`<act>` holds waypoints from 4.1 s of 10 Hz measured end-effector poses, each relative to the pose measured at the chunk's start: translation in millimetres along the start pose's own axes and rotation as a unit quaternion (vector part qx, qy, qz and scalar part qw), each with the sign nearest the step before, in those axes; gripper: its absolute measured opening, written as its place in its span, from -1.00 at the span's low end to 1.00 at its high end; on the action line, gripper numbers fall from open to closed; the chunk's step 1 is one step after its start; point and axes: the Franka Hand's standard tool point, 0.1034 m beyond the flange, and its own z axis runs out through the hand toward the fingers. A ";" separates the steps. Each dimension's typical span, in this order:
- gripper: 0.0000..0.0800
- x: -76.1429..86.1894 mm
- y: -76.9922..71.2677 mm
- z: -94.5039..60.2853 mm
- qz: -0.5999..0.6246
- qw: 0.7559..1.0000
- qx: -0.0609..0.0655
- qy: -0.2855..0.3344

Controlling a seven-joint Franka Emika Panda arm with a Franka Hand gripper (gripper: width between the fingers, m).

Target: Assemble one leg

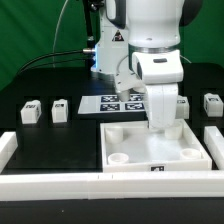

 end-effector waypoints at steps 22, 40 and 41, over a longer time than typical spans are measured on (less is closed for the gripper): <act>0.62 22.0 13.6 -21.0 0.024 1.000 0.009 -0.009; 0.62 87.9 -42.7 -40.8 0.630 0.776 0.009 -0.008; 0.62 99.8 -45.7 -39.4 0.636 0.771 0.010 -0.008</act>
Offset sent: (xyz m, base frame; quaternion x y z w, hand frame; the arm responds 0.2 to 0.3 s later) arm 0.0090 0.0220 -0.0024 0.0129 0.0095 0.0340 0.9993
